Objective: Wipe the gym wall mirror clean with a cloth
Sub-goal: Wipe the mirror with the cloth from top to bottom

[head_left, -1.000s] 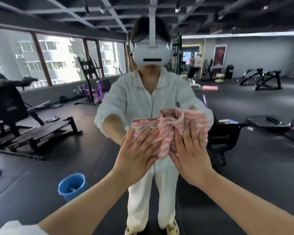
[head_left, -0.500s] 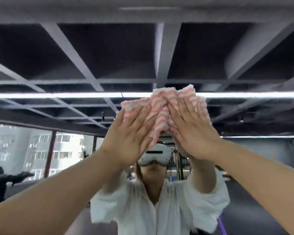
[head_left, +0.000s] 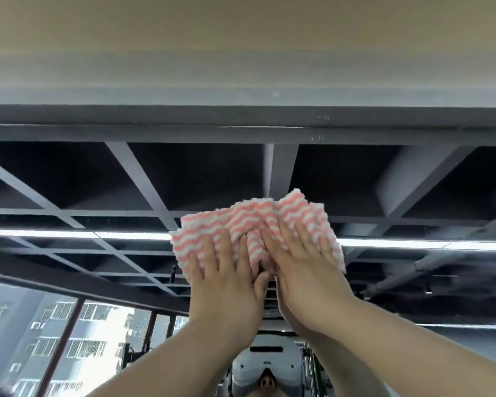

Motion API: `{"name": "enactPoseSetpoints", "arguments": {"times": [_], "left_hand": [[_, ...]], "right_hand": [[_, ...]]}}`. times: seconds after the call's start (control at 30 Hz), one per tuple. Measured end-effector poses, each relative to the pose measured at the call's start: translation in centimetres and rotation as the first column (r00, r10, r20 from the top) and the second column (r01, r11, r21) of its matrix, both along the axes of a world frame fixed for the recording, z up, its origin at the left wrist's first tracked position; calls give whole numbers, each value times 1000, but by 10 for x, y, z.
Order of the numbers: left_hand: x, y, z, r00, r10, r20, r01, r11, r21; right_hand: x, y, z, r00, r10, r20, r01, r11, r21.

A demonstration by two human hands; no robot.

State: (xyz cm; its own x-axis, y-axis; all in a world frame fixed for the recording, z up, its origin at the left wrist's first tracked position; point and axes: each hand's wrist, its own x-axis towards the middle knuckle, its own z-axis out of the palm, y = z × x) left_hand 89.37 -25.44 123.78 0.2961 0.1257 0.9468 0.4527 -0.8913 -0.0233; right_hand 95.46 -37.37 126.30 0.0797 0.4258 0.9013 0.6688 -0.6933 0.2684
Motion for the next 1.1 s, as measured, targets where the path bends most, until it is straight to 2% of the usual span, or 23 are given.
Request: {"name": "enactPoseSetpoints", "arguments": {"times": [0.2, 0.37, 0.63, 0.77, 0.87, 1.0, 1.1], "left_hand": [[0, 19, 58, 1000, 7, 20, -8, 999, 48], [-3, 39, 108, 998, -9, 62, 0, 988, 154], [-7, 57, 184, 992, -68, 103, 52, 987, 150], [-6, 59, 212, 982, -106, 155, 78, 981, 176], [6, 67, 227, 971, -83, 226, 40, 981, 191], [32, 75, 227, 924, -36, 381, -130, 907, 400], [27, 67, 240, 945, -62, 321, -43, 950, 310]], "right_hand": [[2, 4, 66, 1000, 6, -11, -5, 1000, 10], [-1, 16, 118, 998, 34, -50, -31, 998, 45], [-6, 30, 188, 998, -15, 53, 7, 989, 150], [-6, 35, 200, 996, -64, 64, 47, 971, 236], [-2, 32, 203, 989, -87, 116, 55, 965, 255], [-3, 25, 206, 990, -107, 90, 84, 969, 234], [-3, 19, 207, 987, -133, 89, 108, 963, 248]]}}
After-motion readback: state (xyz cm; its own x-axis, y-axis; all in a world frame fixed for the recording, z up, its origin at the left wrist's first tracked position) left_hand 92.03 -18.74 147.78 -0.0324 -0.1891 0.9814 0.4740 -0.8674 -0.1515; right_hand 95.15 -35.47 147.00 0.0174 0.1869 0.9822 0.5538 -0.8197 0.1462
